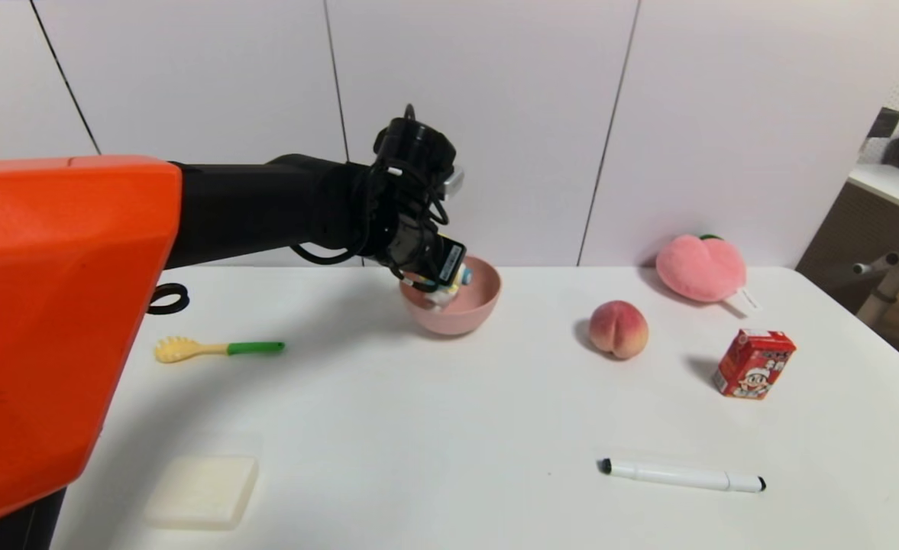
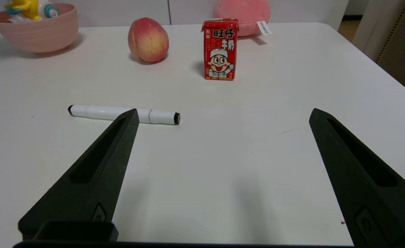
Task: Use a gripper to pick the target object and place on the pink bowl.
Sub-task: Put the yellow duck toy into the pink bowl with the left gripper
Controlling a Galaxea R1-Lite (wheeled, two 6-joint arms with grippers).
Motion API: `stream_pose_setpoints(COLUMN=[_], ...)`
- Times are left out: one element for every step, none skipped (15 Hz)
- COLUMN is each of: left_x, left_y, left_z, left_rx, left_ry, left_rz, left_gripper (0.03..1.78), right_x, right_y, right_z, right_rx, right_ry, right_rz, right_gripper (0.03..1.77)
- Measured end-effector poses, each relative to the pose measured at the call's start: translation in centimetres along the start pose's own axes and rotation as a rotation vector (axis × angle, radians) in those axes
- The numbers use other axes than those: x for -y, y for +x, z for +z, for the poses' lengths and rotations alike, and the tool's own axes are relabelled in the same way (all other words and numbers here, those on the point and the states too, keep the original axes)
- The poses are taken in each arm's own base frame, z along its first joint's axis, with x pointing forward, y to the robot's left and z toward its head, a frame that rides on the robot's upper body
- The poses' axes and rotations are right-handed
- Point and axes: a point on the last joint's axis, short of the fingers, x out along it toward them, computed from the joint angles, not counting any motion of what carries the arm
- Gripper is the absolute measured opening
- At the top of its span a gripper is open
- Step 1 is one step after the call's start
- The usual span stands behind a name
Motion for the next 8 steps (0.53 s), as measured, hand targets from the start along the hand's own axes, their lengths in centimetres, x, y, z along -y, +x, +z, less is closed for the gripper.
stream_pose_setpoints(left_x=[-0.01, 0.0, 0.0, 0.0, 0.0, 0.0, 0.01, 0.04], left_y=[0.03, 0.09, 0.1, 0.1, 0.1, 0.1, 0.1, 0.1], left_z=[-0.01, -0.03, -0.04, -0.04, -0.04, -0.04, -0.04, -0.05], left_rx=[0.0, -0.001, -0.001, -0.001, 0.0, -0.001, -0.001, -0.002], left_ry=[0.0, 0.001, 0.008, 0.011, 0.012, 0.012, 0.013, 0.013], left_rz=[0.0, 0.0, 0.0, 0.0, 0.0, 0.0, -0.003, -0.015], left_gripper=[0.87, 0.87, 0.87, 0.87, 0.87, 0.87, 0.95, 1.03], right_x=[0.0, 0.0, 0.0, 0.0, 0.0, 0.0, 0.0, 0.0], right_y=[0.0, 0.0, 0.0, 0.0, 0.0, 0.0, 0.0, 0.0], right_z=[0.0, 0.0, 0.0, 0.0, 0.0, 0.0, 0.0, 0.0], right_rx=[0.0, 0.0, 0.0, 0.0, 0.0, 0.0, 0.0, 0.0], right_ry=[0.0, 0.0, 0.0, 0.0, 0.0, 0.0, 0.0, 0.0], right_rz=[-0.001, -0.001, -0.001, -0.001, -0.001, -0.001, 0.0, 0.0], right_gripper=[1.71, 1.71, 1.71, 1.71, 1.71, 1.71, 1.71, 1.71])
